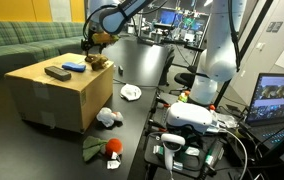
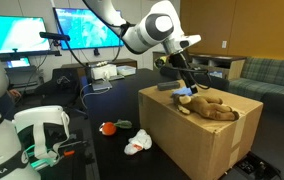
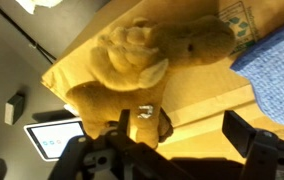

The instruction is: Put the white towel on the table, the moose on the box, the blue sponge on the table, the white cloth on the box, the duster on the table, lastly, the turnip plushie on the box

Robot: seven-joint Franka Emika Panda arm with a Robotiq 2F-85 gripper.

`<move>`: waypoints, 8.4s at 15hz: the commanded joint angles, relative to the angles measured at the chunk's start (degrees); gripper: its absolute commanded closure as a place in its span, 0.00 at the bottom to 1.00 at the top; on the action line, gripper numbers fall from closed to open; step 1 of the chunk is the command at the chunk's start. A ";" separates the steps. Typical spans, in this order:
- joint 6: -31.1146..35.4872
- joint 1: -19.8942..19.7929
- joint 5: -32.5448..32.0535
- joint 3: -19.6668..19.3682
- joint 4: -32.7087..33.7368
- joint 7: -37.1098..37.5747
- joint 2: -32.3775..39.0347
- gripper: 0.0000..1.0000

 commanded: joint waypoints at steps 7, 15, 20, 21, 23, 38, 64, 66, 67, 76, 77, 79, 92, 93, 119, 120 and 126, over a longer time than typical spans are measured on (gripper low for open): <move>17.55 -0.94 12.10 6.47 -8.24 -22.77 -2.97 0.00; 19.86 -3.21 26.77 10.87 -8.13 -43.29 2.28 0.00; 21.00 -4.44 26.47 10.70 -6.39 -46.71 4.99 0.00; 21.19 -4.58 26.21 10.65 -5.94 -47.02 5.43 0.00; 21.32 -4.79 25.81 10.69 -4.90 -47.77 6.29 0.00; 22.97 -3.34 20.93 10.33 0.65 -49.71 8.96 0.00; 19.98 -10.20 19.06 14.85 10.41 -66.64 18.36 0.00; 18.09 -10.50 18.98 15.07 10.82 -66.79 18.87 0.00; 16.54 -10.94 19.23 15.53 11.04 -67.36 18.88 0.00; 2.52 -10.15 20.39 14.93 11.33 -66.96 15.63 0.34; 1.56 -10.10 20.60 14.94 11.21 -66.98 15.04 0.41; -0.26 -9.42 20.60 14.38 10.08 -65.77 13.25 0.57; -7.05 -6.31 23.58 13.46 1.25 -58.17 2.82 0.99; -7.26 -6.13 23.73 13.32 -0.02 -57.66 1.90 0.99; -5.08 0.70 25.52 12.78 -36.30 -40.15 -21.24 0.21; -1.45 1.53 25.33 13.72 -37.92 -38.09 -19.93 0.12; 17.91 5.90 29.68 16.80 -40.77 -33.41 -10.52 0.00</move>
